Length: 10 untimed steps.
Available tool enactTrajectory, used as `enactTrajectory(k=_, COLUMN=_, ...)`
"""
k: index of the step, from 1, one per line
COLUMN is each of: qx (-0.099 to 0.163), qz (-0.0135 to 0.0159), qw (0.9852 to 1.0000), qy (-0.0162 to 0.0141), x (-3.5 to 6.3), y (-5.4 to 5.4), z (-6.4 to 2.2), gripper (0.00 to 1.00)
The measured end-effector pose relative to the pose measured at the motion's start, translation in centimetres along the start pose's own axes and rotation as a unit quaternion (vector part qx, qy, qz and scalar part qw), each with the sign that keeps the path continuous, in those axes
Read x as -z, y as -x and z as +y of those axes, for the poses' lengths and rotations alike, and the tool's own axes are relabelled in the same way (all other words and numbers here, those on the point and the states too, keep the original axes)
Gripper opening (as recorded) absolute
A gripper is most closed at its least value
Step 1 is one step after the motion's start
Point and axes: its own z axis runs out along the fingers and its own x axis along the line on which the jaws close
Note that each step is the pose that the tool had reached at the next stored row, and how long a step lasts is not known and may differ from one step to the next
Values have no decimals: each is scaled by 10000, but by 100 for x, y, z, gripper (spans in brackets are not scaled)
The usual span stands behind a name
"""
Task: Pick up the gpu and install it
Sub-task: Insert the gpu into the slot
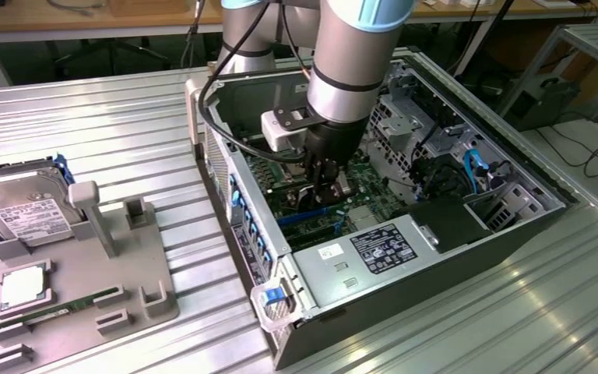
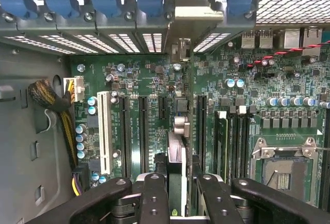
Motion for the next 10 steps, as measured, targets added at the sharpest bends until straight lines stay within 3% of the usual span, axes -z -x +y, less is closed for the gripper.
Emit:
enactTrajectory(k=2, qx=0, qz=0, qw=10000, qy=-2, x=-9, y=0, z=2, gripper=27)
enactTrajectory(k=5, qx=1, qz=-1, qw=10000, qy=-45, x=-10, y=0, z=1, gripper=27)
enactTrajectory(k=10, qx=2, qz=0, qw=10000, qy=-47, x=-14, y=0, z=8, gripper=27)
